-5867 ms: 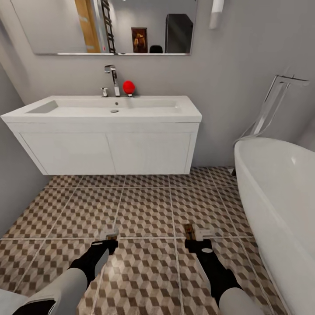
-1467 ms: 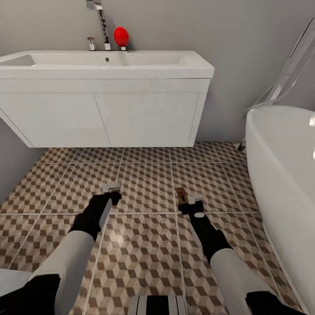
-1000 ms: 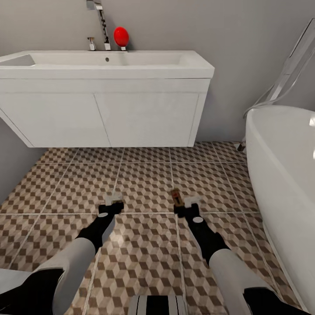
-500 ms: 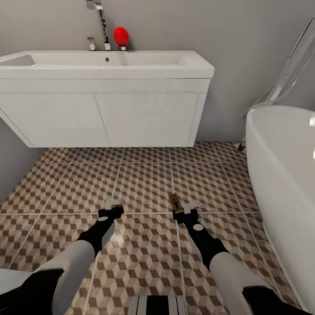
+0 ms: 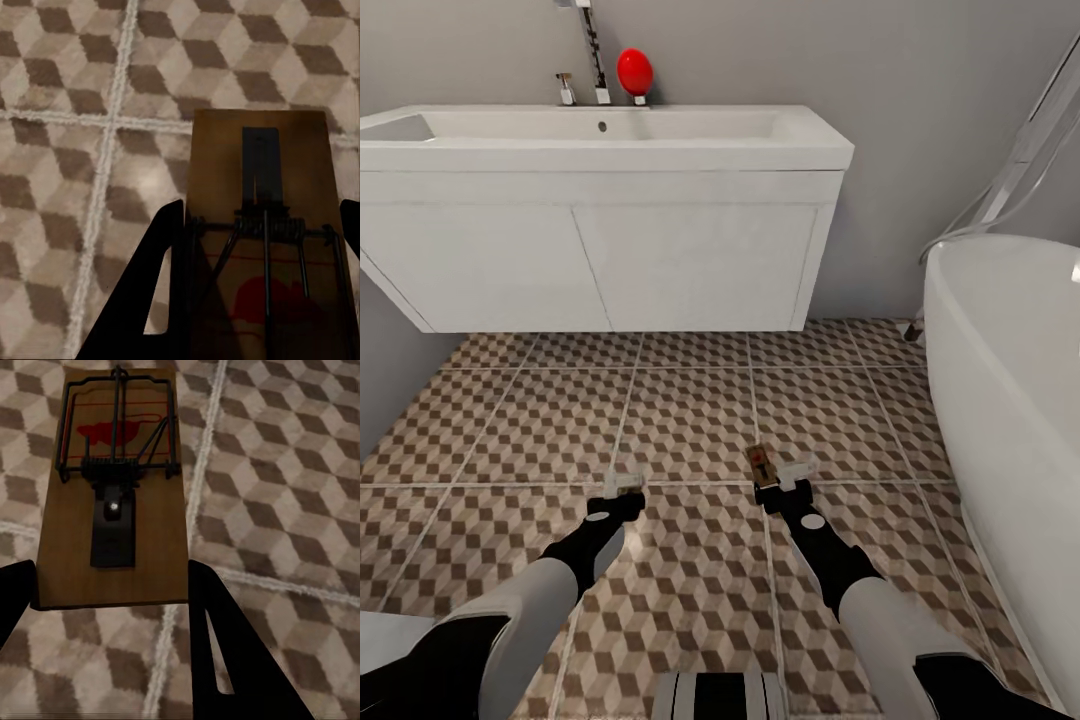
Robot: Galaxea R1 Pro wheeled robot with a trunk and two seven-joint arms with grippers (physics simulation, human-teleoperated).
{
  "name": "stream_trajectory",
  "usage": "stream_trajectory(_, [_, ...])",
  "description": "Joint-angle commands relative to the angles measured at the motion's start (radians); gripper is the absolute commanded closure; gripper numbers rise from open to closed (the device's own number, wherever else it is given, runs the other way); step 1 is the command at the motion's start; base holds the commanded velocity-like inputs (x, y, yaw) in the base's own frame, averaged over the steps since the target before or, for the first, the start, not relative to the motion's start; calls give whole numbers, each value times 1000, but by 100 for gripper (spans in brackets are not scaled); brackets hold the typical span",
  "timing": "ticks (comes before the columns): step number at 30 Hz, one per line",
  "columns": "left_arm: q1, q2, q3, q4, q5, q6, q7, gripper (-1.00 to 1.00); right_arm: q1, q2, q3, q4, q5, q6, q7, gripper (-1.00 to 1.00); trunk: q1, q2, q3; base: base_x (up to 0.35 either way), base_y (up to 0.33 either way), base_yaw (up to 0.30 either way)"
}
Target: Take the four mousetraps from the cabinet in the bathroom and place them on the bathroom floor. Make sure all four end up on the same floor surface, and ensure that at least two of them are either under or directly next to the same bathroom sink.
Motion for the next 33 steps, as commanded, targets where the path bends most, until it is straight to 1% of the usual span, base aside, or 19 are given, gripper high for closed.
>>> stream_trajectory(1, [-1,-1,7,11,-8,-14,4,100,-1,0,-1,1,6,-3,-2,100,0,-1,-5,0,0,0])
stream_trajectory(6, [-1,-3,5,37,-8,-46,4,100,-1,-2,-1,1,6,-4,-2,100,2,-2,-24,0,0,0])
stream_trajectory(17, [-1,-3,4,45,-8,-53,4,100,-1,-3,-1,1,6,-4,-3,100,7,-4,-68,0,0,0])
stream_trajectory(33, [-1,-4,4,45,-8,-54,4,100,-1,-3,-1,25,8,-4,-3,100,15,-8,-152,0,0,0])
